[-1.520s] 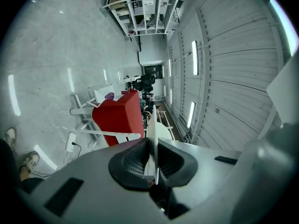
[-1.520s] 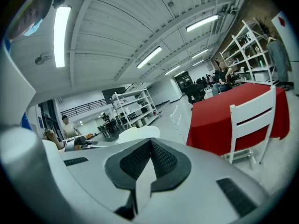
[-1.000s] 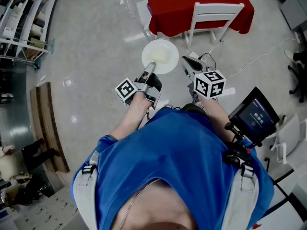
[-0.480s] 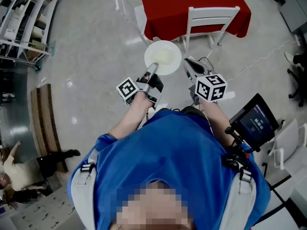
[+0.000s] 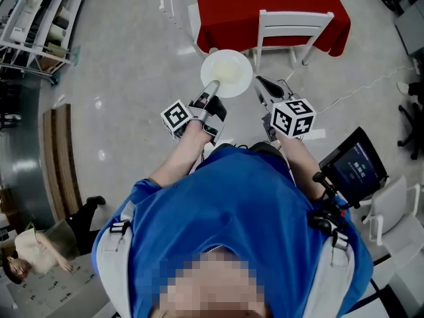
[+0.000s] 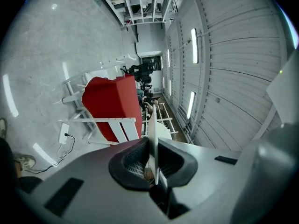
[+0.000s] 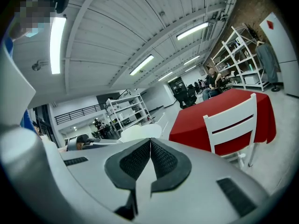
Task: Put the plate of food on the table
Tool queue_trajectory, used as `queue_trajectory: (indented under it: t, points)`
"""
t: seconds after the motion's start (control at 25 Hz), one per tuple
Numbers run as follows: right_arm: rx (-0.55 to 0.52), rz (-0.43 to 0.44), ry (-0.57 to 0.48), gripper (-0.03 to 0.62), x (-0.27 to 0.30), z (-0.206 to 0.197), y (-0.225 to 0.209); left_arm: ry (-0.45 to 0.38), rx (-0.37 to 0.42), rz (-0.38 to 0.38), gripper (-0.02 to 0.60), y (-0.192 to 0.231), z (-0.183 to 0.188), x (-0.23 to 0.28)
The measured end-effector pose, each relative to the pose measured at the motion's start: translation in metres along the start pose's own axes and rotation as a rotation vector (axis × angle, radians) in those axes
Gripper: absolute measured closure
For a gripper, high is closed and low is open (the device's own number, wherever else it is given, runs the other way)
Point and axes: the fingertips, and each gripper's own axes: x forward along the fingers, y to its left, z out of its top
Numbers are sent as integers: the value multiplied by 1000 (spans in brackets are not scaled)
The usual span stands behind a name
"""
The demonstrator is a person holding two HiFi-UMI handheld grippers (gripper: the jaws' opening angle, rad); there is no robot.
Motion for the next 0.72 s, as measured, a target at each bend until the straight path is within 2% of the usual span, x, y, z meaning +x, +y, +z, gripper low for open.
queue_trajectory:
  t: [0.32,0.72]
  points:
    - [11,12,14,591,3,-6,9,-14,-3,16,557,-1,5,-8]
    - [-4,2,15,591,5,-5,3,-20,-13,-24,557,-5,5,0]
